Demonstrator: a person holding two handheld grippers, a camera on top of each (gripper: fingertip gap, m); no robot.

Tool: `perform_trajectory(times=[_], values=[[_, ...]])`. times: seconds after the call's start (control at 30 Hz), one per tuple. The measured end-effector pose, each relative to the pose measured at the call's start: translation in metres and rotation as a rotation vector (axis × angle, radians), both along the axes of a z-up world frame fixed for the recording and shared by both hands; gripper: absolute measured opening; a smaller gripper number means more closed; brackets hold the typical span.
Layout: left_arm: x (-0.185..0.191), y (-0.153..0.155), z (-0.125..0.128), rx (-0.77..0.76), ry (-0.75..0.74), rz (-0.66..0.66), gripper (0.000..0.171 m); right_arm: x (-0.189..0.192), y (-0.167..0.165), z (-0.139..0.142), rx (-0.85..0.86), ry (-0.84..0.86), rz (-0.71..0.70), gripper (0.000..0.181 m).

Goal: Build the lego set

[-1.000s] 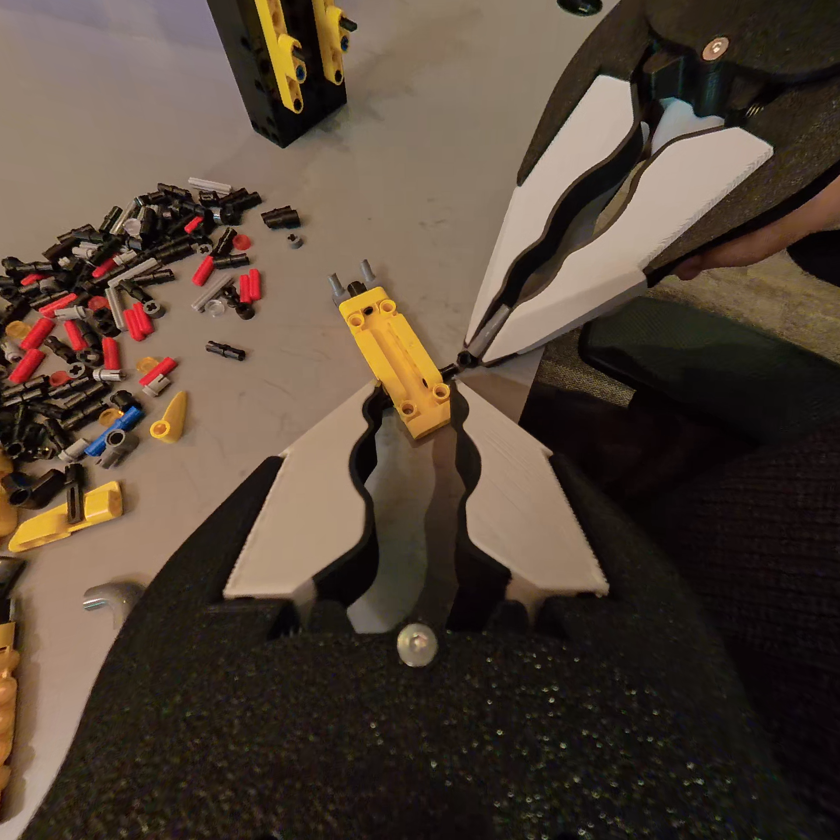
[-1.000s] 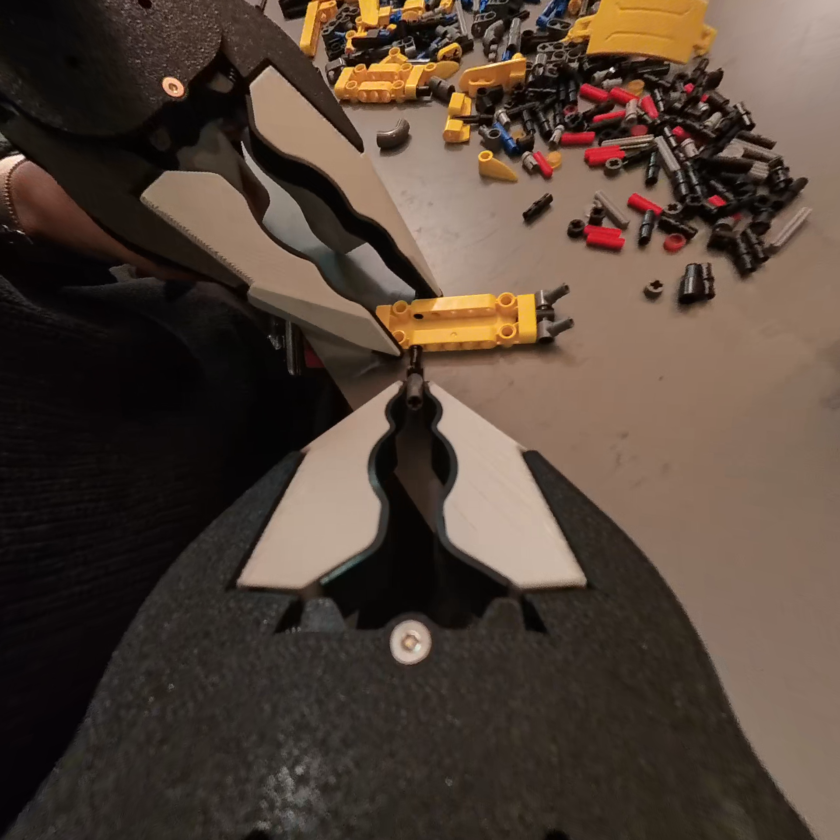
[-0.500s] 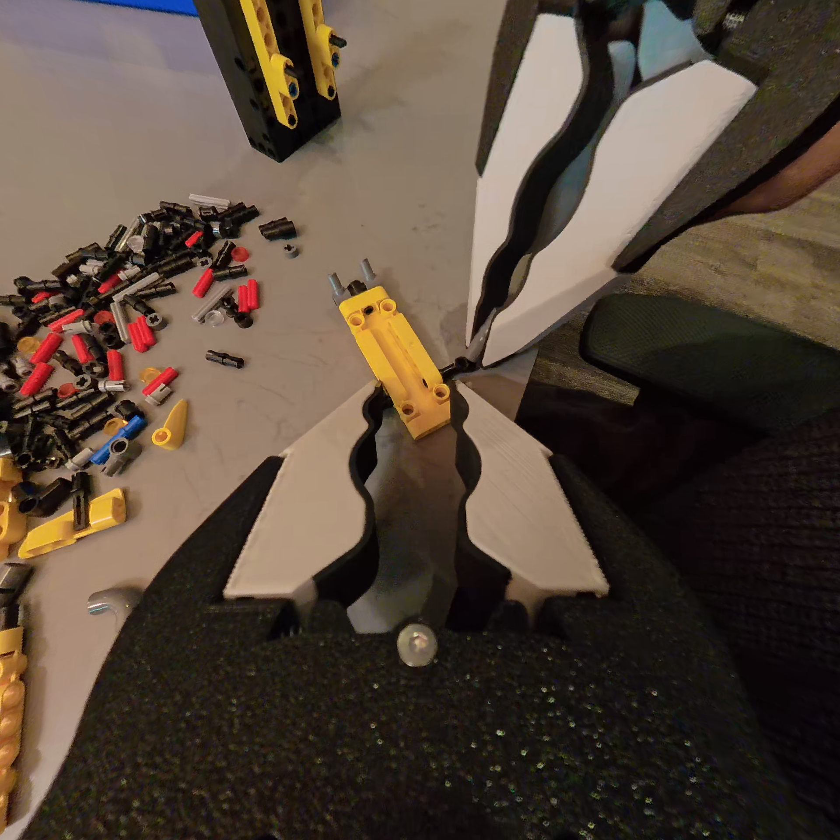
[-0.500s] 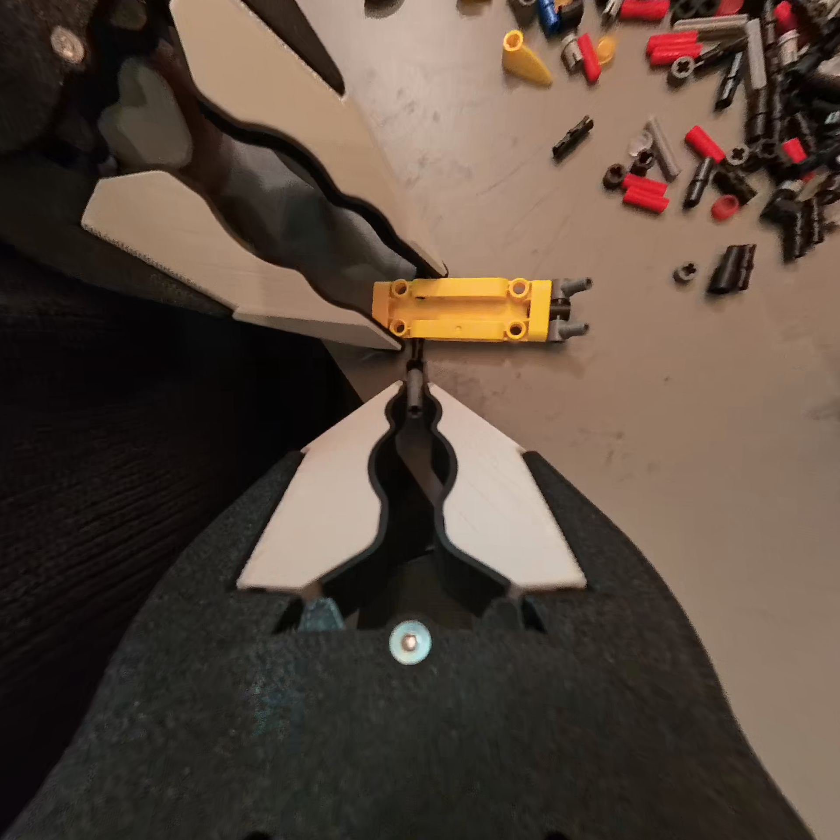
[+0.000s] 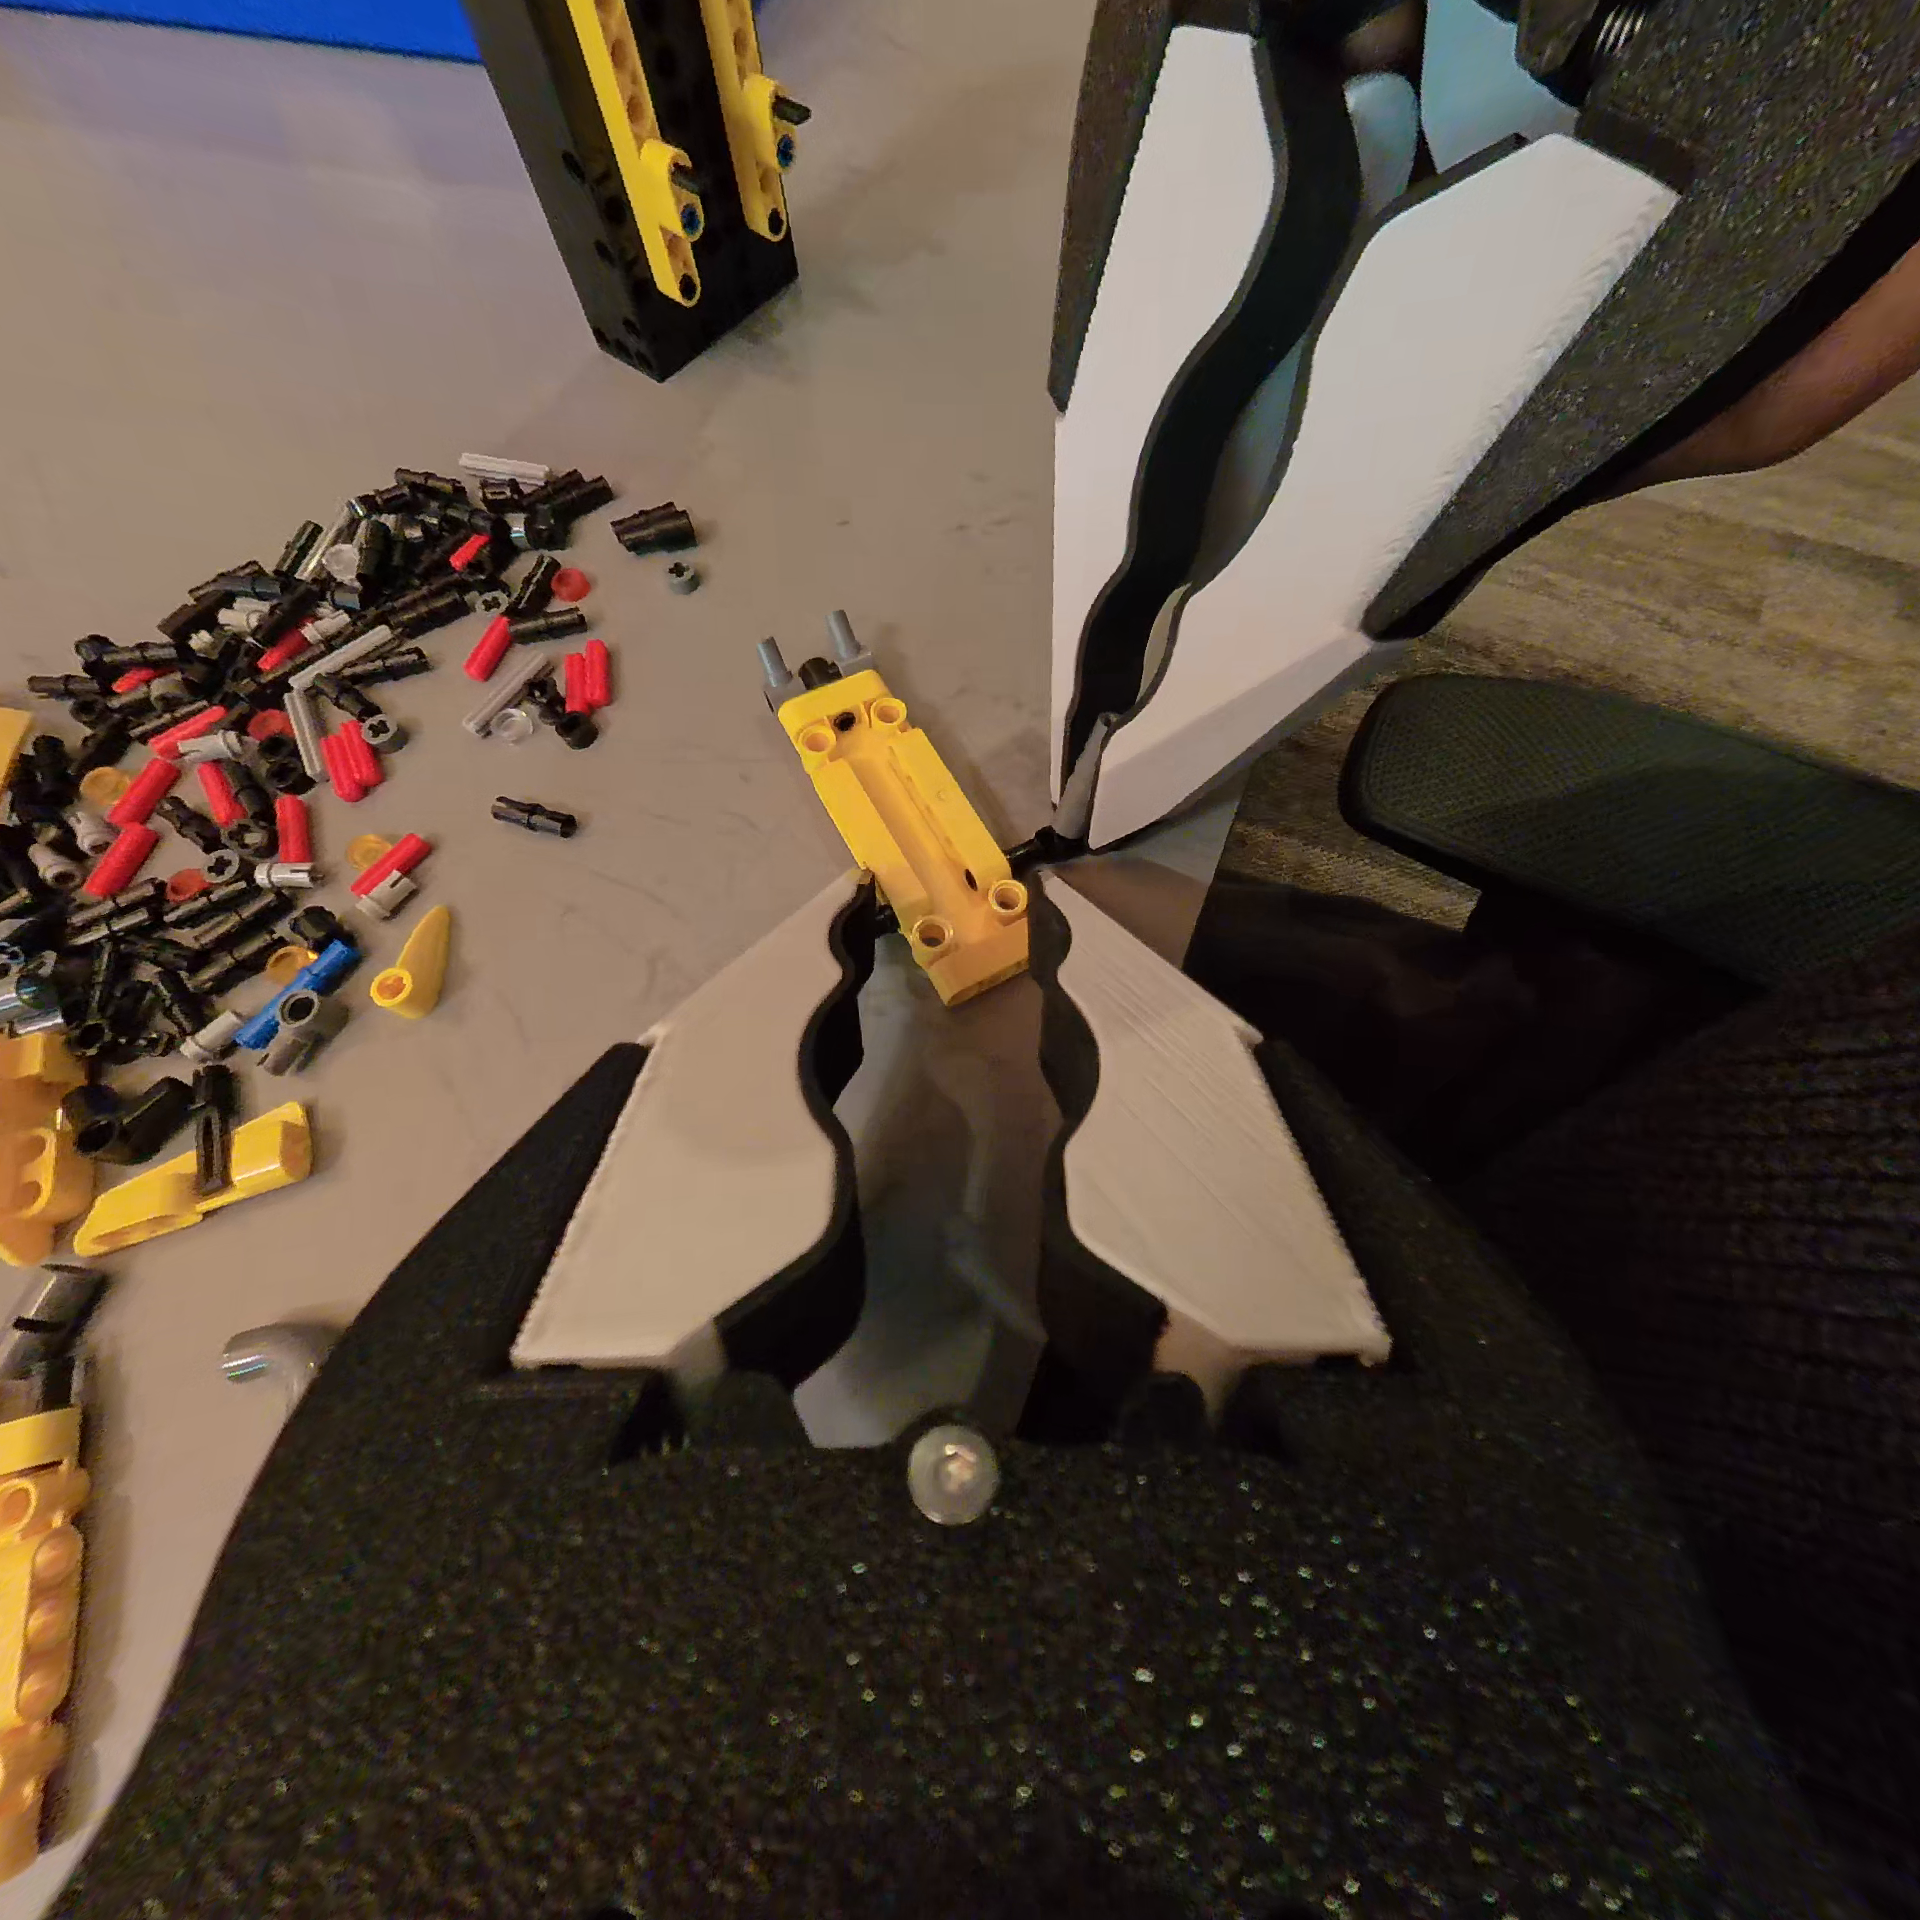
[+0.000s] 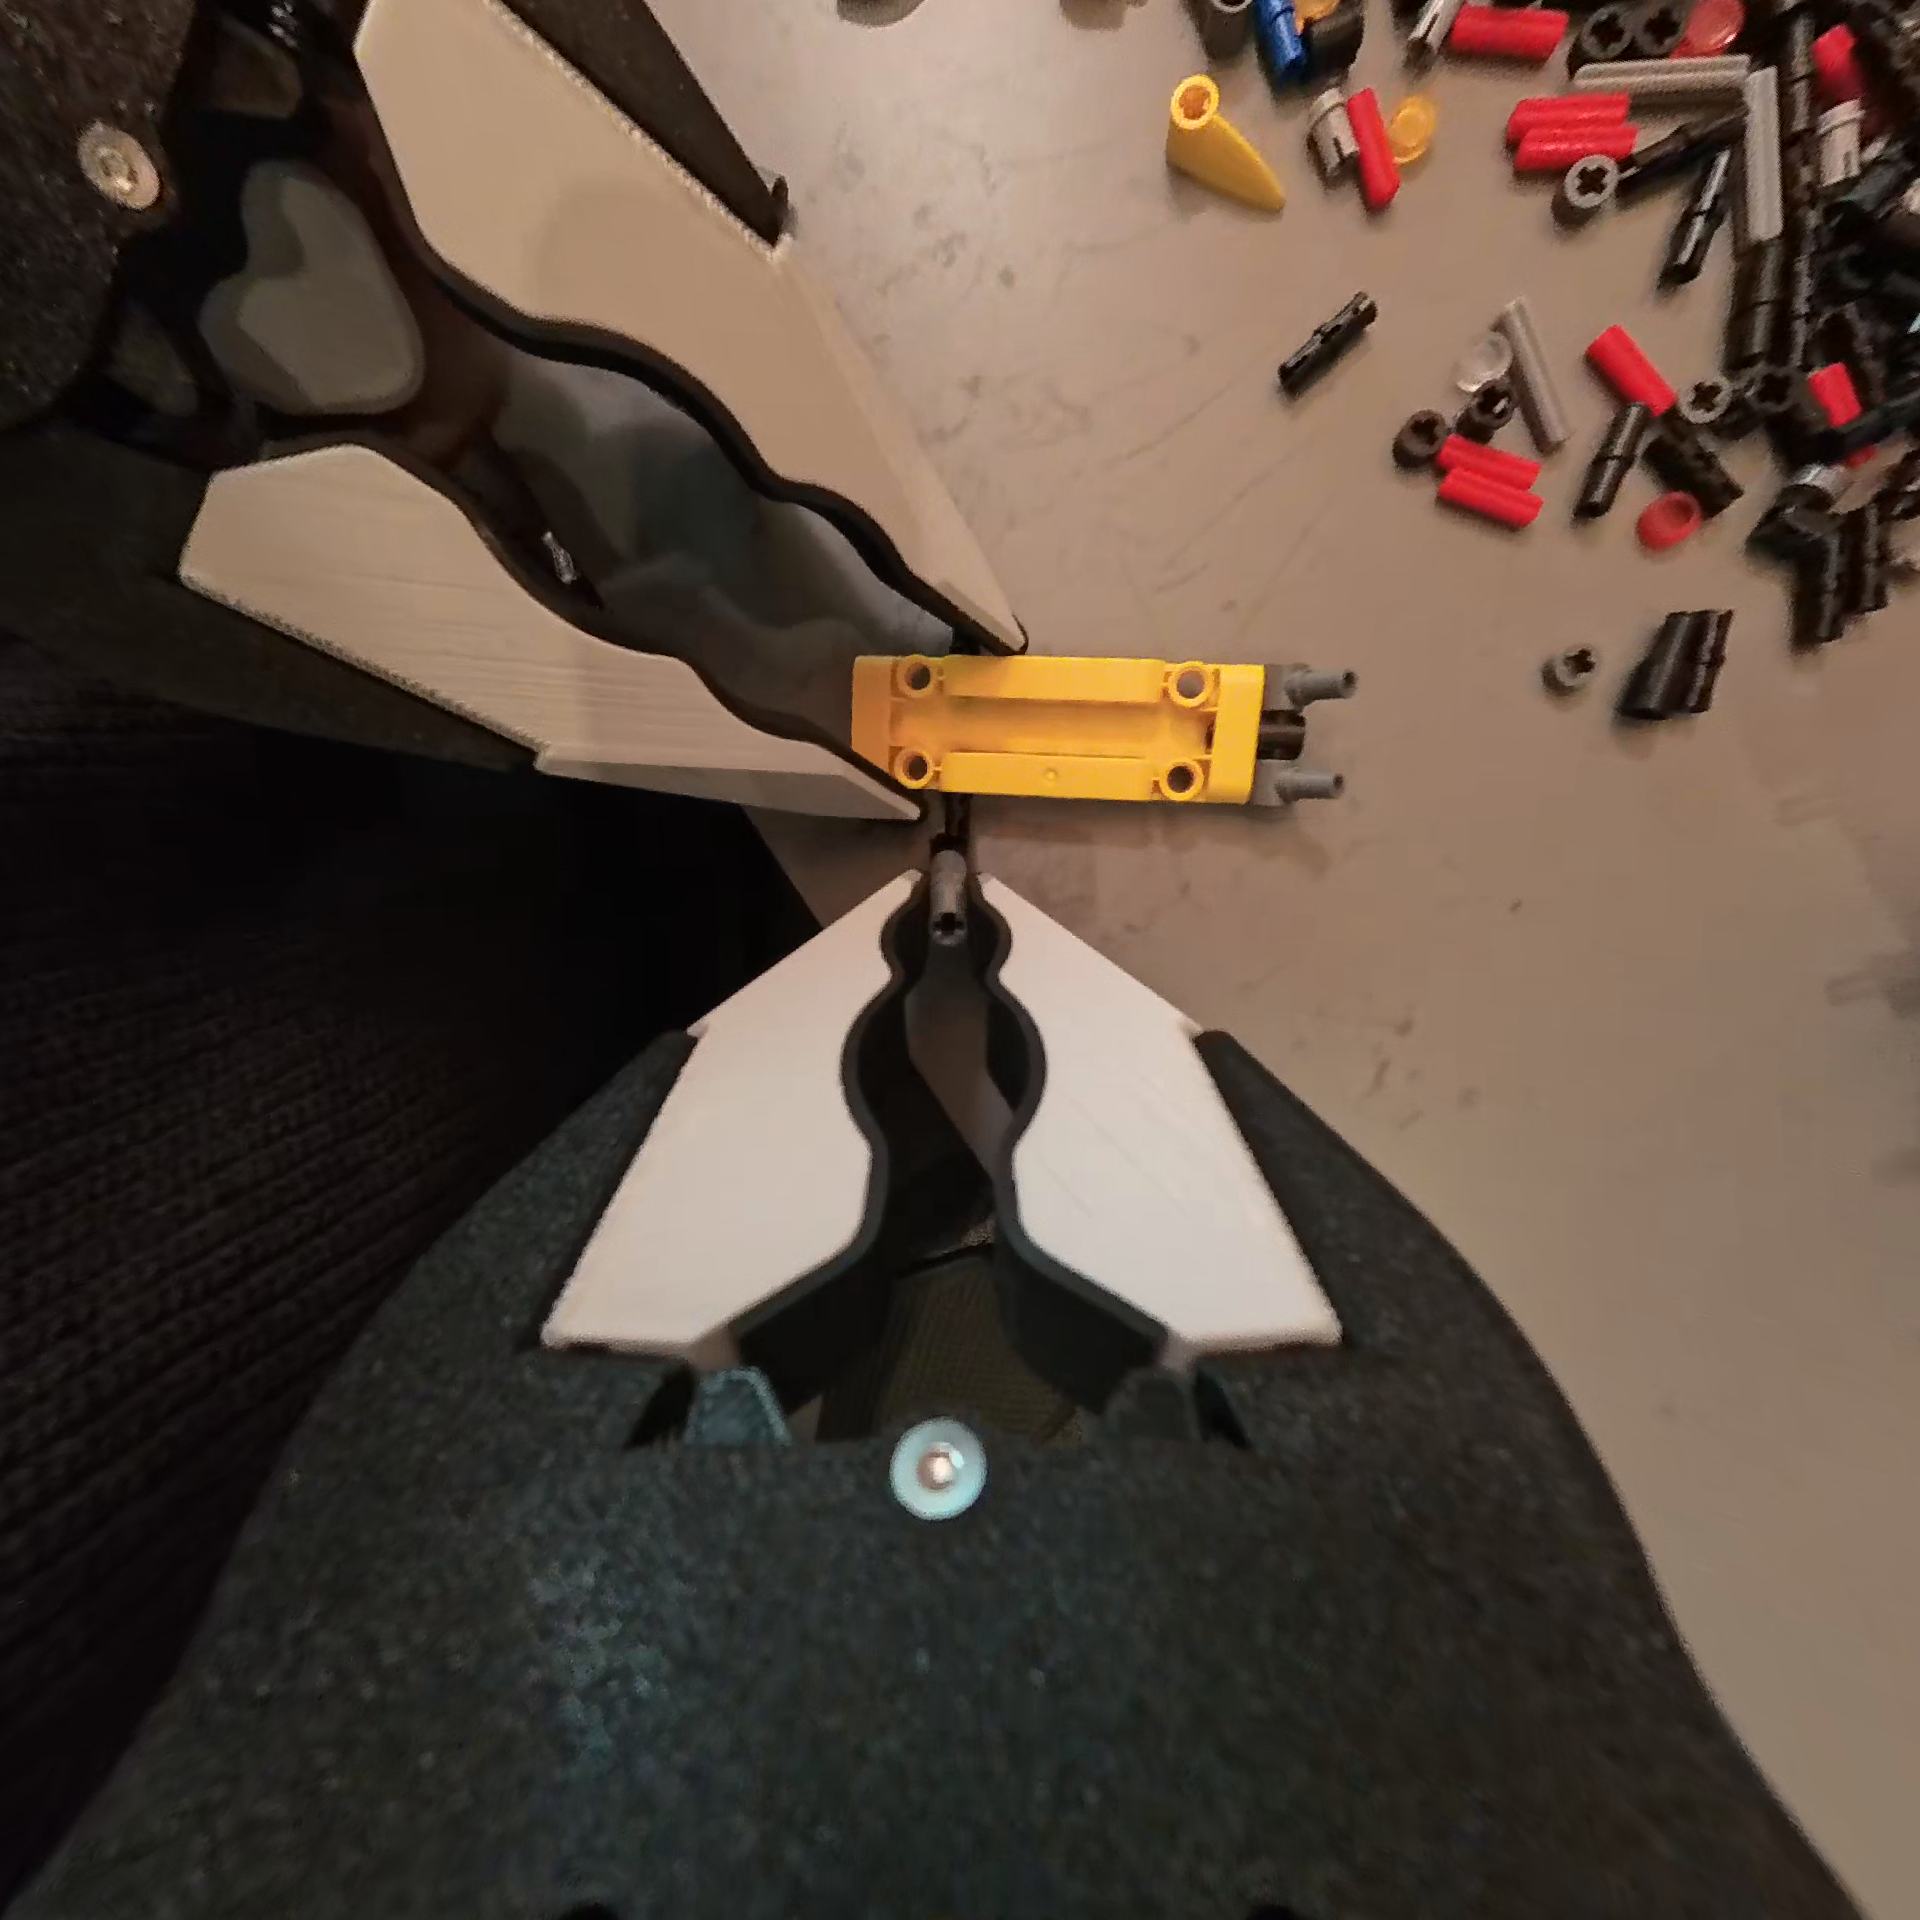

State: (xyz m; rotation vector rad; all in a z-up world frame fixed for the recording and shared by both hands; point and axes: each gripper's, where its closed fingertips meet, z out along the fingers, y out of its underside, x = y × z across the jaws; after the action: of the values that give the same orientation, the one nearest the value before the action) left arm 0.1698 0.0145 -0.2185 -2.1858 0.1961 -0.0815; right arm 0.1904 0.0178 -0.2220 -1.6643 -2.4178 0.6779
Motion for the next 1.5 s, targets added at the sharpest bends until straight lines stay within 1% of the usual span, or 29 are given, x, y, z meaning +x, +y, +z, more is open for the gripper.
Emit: perform_trajectory(times=[0.33, 0.47, 0.53, 0.77, 1.03, 1.17, 1.27, 1.37, 1.5], values=[[-0.0031, -0.0003, 0.0016, 0.002, -0.044, 0.016, 0.028, -0.0022, -0.0012, -0.0003, -0.005, -0.004, 0.004, 0.006], [-0.0051, 0.0, 0.008, 0.045, -0.057, 0.026, 0.027, -0.0025, -0.0016, -0.0003, -0.025, -0.002, 0.0, 0.006], [-0.0052, -0.0011, 0.0052, 0.024, -0.065, 0.022, 0.027, -0.0027, -0.0018, -0.0003, -0.033, 0.001, -0.003, 0.006], [-0.002, -0.0026, 0.0008, 0.004, -0.009, 0.0, 0.027, -0.003, -0.0019, -0.0003, -0.055, 0.008, -0.024, 0.006], [-0.0018, -0.003, 0.0003, -0.005, -0.028, -0.004, 0.027, -0.0033, -0.0024, -0.0004, -0.067, 0.02, -0.037, 0.006], [-0.0019, -0.0029, -0.0005, -0.044, -0.051, -0.006, 0.028, -0.0037, -0.0024, -0.0003, -0.078, 0.035, -0.048, 0.006], [-0.0019, -0.0031, -0.0009, -0.08, -0.025, -0.011, 0.028, -0.0037, -0.0025, -0.0004, -0.088, 0.053, -0.06, 0.006], [-0.0023, -0.0033, -0.0005, -0.11, 0.064, -0.025, 0.028, -0.0037, -0.0026, -0.0005, -0.084, 0.07, -0.073, 0.006], [-0.0023, -0.003, 0.0004, -0.111, 0.117, -0.023, 0.028, -0.0035, -0.0026, -0.0005, -0.108, 0.076, -0.106, 0.006]])
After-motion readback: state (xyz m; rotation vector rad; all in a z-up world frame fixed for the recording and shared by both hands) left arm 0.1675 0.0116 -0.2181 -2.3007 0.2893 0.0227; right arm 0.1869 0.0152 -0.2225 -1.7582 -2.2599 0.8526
